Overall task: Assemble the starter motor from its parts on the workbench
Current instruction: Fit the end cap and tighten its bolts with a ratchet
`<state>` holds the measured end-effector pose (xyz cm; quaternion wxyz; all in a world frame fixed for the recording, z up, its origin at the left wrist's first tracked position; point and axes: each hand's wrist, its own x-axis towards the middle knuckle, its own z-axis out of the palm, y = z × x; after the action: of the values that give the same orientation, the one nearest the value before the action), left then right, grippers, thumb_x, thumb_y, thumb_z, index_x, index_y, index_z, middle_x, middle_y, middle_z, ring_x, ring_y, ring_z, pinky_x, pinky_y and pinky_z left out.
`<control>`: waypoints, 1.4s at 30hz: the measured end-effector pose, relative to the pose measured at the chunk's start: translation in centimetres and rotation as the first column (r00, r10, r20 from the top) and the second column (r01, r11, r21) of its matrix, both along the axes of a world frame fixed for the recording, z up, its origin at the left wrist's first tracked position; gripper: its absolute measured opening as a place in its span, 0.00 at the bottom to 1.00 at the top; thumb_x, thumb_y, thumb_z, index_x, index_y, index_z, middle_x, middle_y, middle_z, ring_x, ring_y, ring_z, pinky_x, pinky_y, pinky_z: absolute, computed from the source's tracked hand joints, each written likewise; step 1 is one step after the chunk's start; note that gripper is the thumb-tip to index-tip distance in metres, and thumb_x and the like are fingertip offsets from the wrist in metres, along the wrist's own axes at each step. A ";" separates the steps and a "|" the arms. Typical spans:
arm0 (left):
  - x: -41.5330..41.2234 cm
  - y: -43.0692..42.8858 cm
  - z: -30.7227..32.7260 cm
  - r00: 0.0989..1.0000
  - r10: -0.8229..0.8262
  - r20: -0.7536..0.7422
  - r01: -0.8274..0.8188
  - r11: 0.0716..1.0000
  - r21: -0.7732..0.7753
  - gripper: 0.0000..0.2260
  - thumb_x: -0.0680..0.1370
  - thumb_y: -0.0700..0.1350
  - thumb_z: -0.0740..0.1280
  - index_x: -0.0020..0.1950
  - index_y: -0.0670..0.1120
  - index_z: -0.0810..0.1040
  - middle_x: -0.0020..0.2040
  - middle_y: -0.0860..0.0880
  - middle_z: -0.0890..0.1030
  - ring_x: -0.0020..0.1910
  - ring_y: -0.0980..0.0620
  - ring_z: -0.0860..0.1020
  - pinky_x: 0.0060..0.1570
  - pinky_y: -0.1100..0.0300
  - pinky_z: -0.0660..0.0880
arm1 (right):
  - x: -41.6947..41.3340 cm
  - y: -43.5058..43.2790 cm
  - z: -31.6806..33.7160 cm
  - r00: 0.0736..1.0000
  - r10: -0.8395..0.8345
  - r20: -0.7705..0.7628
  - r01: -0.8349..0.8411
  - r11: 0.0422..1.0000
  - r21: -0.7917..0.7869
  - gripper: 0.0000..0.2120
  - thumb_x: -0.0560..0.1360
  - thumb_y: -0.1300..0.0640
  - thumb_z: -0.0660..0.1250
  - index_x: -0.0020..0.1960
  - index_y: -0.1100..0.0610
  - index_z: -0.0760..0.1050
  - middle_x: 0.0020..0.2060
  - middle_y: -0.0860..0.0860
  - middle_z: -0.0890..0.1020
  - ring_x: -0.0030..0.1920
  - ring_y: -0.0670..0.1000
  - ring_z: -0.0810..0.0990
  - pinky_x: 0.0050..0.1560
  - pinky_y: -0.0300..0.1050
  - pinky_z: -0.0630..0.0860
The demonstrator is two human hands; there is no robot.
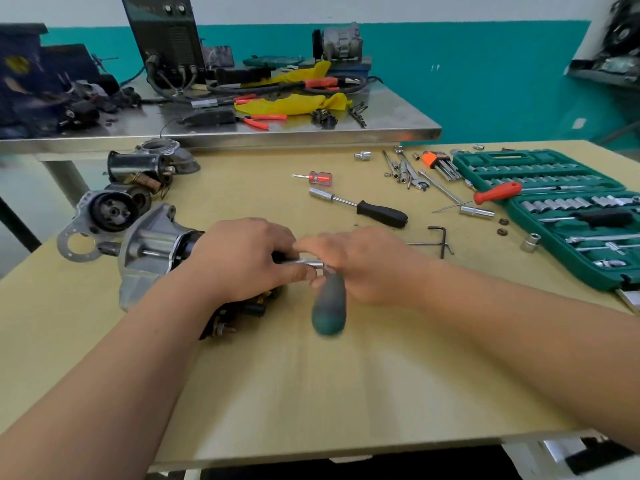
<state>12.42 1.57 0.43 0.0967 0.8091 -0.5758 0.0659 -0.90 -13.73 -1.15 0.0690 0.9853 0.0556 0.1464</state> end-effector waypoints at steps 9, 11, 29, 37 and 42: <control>-0.1 0.3 1.0 0.976 0.058 -0.211 -0.060 0.998 -0.005 0.13 0.74 0.68 0.58 0.38 0.64 0.77 0.35 0.59 0.80 0.38 0.58 0.77 0.40 0.58 0.74 | 1.0 1.8 0.2 0.912 -0.035 -0.409 0.410 0.129 0.903 0.14 0.81 0.45 0.51 0.50 0.54 0.68 0.25 0.45 0.73 0.21 0.47 0.66 0.24 0.38 0.61; -0.1 0.4 1.4 0.956 0.074 -0.283 -0.068 0.997 0.031 0.08 0.72 0.62 0.60 0.37 0.65 0.77 0.36 0.59 0.81 0.40 0.57 0.78 0.44 0.58 0.74 | 0.4 1.3 0.4 0.976 -0.086 -0.199 0.201 0.707 0.678 0.14 0.81 0.45 0.54 0.59 0.52 0.69 0.31 0.42 0.73 0.30 0.46 0.72 0.32 0.41 0.65; -0.3 0.5 2.8 0.820 0.032 -0.572 -0.052 0.998 -0.019 0.11 0.69 0.49 0.60 0.35 0.57 0.82 0.37 0.53 0.84 0.43 0.51 0.80 0.49 0.54 0.76 | -0.2 1.4 -0.4 0.984 0.102 0.145 -0.140 0.948 0.287 0.16 0.76 0.45 0.54 0.54 0.51 0.74 0.29 0.42 0.71 0.30 0.49 0.70 0.28 0.40 0.58; -0.4 0.5 2.4 0.820 0.064 -0.568 -0.121 0.991 -0.062 0.14 0.67 0.51 0.58 0.41 0.58 0.83 0.40 0.55 0.83 0.43 0.55 0.78 0.46 0.57 0.73 | 0.0 2.4 -2.1 0.996 -0.010 -0.091 0.088 0.370 0.925 0.09 0.81 0.47 0.54 0.45 0.49 0.68 0.25 0.40 0.69 0.27 0.40 0.65 0.36 0.43 0.63; -0.6 0.7 2.1 0.836 0.072 -0.544 -0.156 0.982 -0.110 0.13 0.68 0.51 0.58 0.39 0.59 0.82 0.39 0.55 0.83 0.44 0.55 0.79 0.47 0.56 0.75 | -0.2 2.7 -1.0 0.987 0.042 -0.156 0.138 0.287 0.948 0.14 0.82 0.49 0.54 0.39 0.53 0.65 0.23 0.41 0.64 0.28 0.46 0.61 0.34 0.44 0.60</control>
<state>11.82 2.26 2.50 0.3104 0.8184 -0.4697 -0.1146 -1.12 -11.06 -2.12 -0.5321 0.8408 -0.0671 0.0736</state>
